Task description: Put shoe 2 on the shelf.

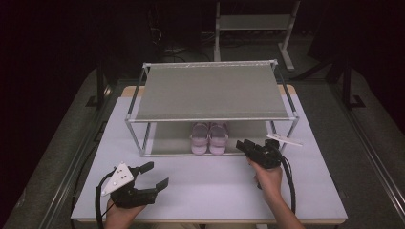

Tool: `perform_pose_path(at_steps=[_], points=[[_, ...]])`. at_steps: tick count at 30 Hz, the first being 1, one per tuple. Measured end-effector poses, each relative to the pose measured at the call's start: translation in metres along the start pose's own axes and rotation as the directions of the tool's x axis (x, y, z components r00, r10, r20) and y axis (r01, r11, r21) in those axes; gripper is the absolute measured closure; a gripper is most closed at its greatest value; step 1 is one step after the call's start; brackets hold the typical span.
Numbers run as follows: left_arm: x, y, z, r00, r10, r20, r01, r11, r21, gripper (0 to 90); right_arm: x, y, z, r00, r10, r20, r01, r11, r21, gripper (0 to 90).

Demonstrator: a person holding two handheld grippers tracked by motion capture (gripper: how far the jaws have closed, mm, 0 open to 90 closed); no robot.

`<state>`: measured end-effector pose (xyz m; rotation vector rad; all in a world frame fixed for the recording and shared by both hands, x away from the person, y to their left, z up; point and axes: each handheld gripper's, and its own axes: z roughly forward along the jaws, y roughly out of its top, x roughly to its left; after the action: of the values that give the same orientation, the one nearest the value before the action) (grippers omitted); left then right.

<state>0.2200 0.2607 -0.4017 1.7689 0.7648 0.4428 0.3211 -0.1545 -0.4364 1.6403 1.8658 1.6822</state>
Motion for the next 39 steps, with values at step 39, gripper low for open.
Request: perform_pose_path(at_steps=[39], points=[[0.003,-0.001,0.003,1.0,-0.004,0.007,0.004,0.9999,0.015,22.9,-0.014,-0.019,-0.039,0.9994,-0.01,-0.034,0.012,0.997,0.072,50.4]])
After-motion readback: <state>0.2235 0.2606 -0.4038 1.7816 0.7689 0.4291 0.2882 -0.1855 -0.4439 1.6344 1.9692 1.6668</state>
